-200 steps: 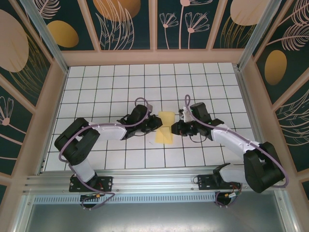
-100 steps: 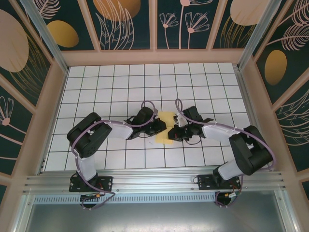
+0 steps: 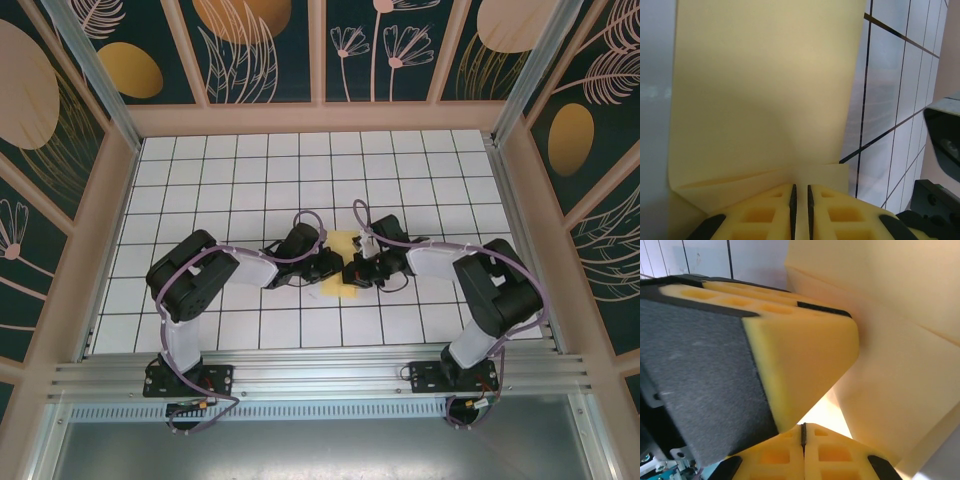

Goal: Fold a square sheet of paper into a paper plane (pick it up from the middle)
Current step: Fold the triangle a second time at the center of the table.

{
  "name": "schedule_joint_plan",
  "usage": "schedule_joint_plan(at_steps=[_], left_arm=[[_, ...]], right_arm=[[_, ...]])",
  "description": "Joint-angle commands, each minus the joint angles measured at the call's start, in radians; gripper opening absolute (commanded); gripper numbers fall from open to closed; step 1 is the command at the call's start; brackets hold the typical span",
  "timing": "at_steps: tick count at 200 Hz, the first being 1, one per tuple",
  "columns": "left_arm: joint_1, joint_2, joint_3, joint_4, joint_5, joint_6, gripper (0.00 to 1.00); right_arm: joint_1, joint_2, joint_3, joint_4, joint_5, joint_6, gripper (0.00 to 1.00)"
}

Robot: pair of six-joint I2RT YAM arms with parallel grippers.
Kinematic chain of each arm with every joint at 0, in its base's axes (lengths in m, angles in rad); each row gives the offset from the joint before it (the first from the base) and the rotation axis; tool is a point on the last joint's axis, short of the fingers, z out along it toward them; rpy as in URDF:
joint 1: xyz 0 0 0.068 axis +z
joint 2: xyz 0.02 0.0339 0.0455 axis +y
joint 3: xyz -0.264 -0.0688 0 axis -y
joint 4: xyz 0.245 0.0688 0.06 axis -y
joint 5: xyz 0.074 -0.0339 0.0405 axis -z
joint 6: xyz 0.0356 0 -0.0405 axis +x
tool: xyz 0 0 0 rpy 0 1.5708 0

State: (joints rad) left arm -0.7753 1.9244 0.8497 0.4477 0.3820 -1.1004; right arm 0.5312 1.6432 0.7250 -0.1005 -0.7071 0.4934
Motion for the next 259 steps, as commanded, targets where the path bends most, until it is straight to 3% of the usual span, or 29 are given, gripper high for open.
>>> schedule_joint_plan(at_steps=[1, 54, 87, 105, 160, 259], left_arm=[[-0.005, 0.021, 0.008, 0.005, -0.002, 0.023, 0.18], [-0.005, 0.005, 0.011, 0.013, 0.003, 0.032, 0.26], [-0.004, -0.032, 0.009, 0.011, -0.012, 0.044, 0.36], [-0.005, -0.052, 0.004, 0.012, -0.021, 0.050, 0.37], [-0.005, -0.062, -0.034, 0.030, -0.043, 0.037, 0.26], [-0.005, 0.021, -0.022, -0.034, -0.067, 0.031, 0.18]], right_arm=[[0.010, 0.043, 0.033, 0.035, -0.011, 0.013, 0.08], [0.007, 0.072, 0.013, -0.009, 0.055, 0.007, 0.08], [0.006, 0.024, 0.004, -0.002, 0.038, 0.009, 0.09], [0.004, -0.002, 0.014, -0.019, 0.047, 0.002, 0.11], [-0.005, 0.010, -0.006, -0.003, 0.054, 0.009, 0.11], [-0.022, -0.004, -0.018, -0.013, 0.069, 0.002, 0.11]])
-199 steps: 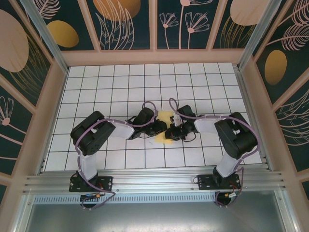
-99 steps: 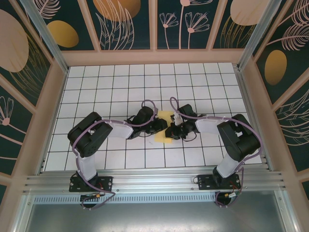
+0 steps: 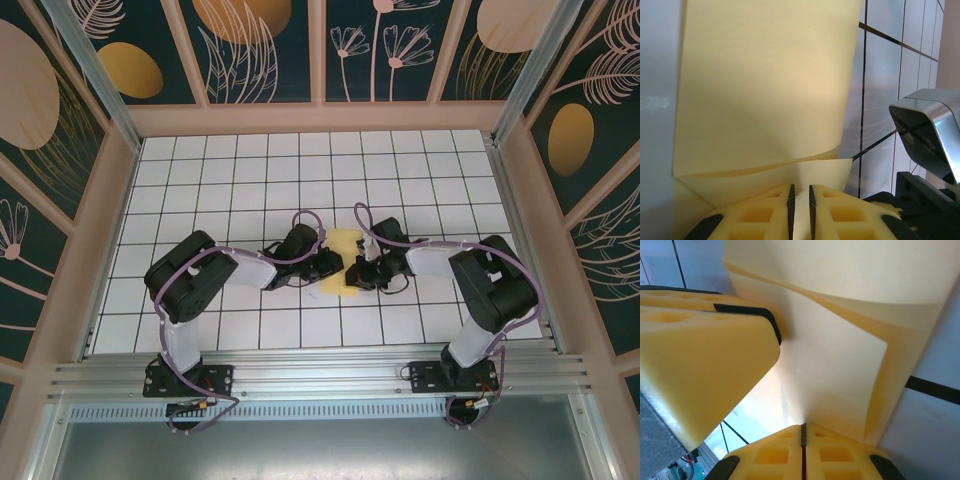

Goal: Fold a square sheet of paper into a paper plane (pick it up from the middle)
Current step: Fold the triangle a second time at the center of the table.

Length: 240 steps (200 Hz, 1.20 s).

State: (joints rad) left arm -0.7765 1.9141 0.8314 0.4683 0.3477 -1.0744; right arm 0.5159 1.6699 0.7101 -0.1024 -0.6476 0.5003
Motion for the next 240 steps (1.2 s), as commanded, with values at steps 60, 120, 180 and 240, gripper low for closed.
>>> schedule_joint_plan(at_steps=[60, 120, 180, 240], left_arm=[[-0.004, 0.035, 0.008, -0.060, -0.026, 0.007, 0.18], [-0.004, 0.032, 0.003, -0.074, -0.029, 0.014, 0.17], [-0.003, 0.046, 0.008, -0.101, -0.045, 0.024, 0.16], [-0.004, 0.054, 0.005, -0.128, -0.058, 0.032, 0.14]], right_arm=[[0.042, -0.056, 0.024, -0.022, 0.006, 0.007, 0.11], [0.038, 0.020, -0.015, -0.008, 0.023, -0.011, 0.10], [-0.017, -0.003, -0.079, -0.041, -0.028, -0.067, 0.10], [-0.025, -0.046, -0.117, -0.054, -0.069, -0.089, 0.12]])
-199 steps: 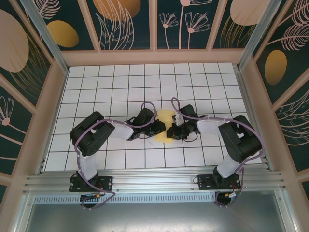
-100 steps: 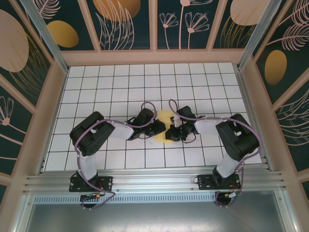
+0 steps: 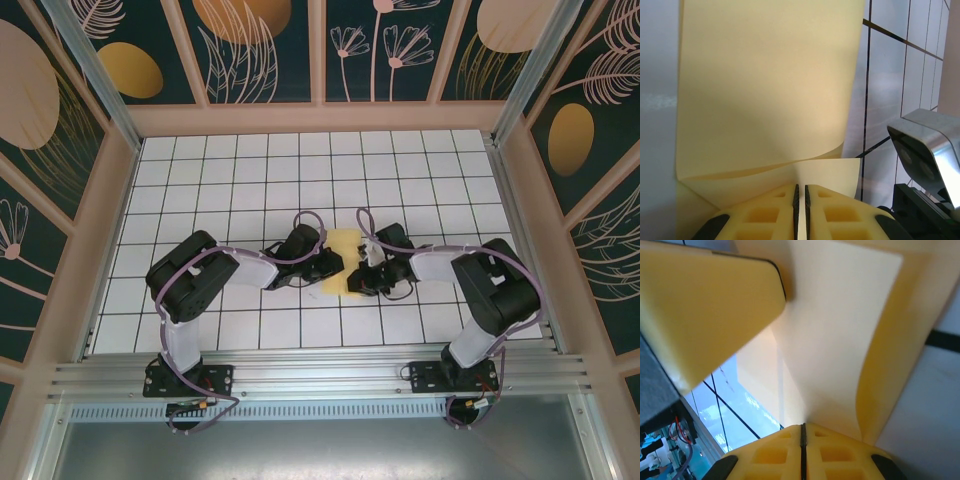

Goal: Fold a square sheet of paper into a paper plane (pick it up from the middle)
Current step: Fold the triangle a second time at the center of the table.

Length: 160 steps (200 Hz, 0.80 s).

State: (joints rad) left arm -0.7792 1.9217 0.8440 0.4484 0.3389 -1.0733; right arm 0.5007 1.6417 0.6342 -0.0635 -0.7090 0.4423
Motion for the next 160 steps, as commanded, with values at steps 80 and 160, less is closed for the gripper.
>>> schedule_joint_plan(at_steps=[80, 160], left_arm=[[-0.002, 0.041, -0.011, -0.106, -0.047, 0.037, 0.14], [-0.002, 0.031, 0.006, -0.112, -0.032, 0.059, 0.14]], right_arm=[[-0.057, -0.047, -0.102, -0.103, -0.001, -0.023, 0.13], [-0.072, -0.271, -0.074, -0.056, 0.057, 0.113, 0.15]])
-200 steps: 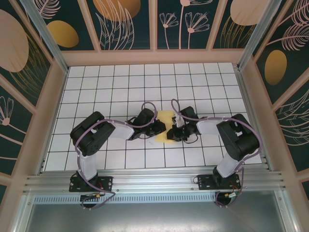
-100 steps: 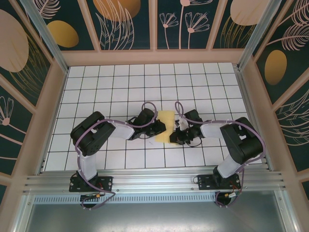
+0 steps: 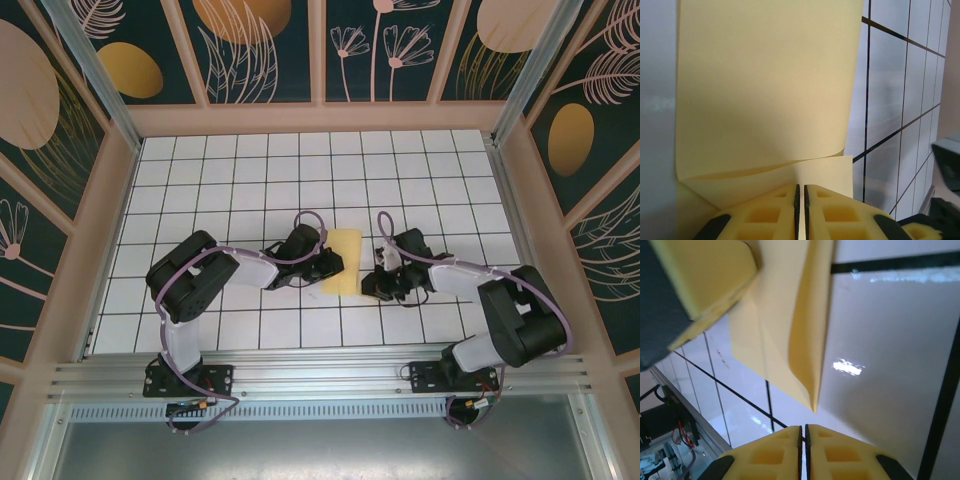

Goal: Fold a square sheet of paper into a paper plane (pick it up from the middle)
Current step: Fold the triangle a second time at the center of the table.

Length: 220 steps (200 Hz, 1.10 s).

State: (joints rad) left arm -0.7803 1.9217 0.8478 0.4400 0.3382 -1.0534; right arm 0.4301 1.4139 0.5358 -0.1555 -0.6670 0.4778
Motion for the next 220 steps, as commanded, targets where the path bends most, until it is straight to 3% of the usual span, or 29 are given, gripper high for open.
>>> schedule_joint_plan(at_steps=[1, 81, 112, 142, 220], left_arm=[[0.000, 0.031, 0.002, -0.104, -0.031, 0.039, 0.14], [0.000, 0.025, 0.027, -0.103, -0.033, 0.033, 0.19], [0.000, -0.011, 0.028, -0.095, -0.046, 0.028, 0.31], [-0.001, -0.052, 0.026, -0.074, -0.031, 0.033, 0.36], [0.000, -0.043, -0.019, -0.025, -0.003, 0.007, 0.20]], right_arm=[[0.000, -0.042, 0.026, 0.040, 0.014, 0.079, 0.15], [0.064, 0.210, 0.174, 0.077, 0.011, 0.086, 0.13], [0.058, 0.230, 0.170, 0.068, 0.042, 0.066, 0.13], [0.057, 0.235, 0.170, 0.077, 0.039, 0.060, 0.14], [0.056, 0.214, 0.182, 0.066, 0.037, 0.056, 0.14]])
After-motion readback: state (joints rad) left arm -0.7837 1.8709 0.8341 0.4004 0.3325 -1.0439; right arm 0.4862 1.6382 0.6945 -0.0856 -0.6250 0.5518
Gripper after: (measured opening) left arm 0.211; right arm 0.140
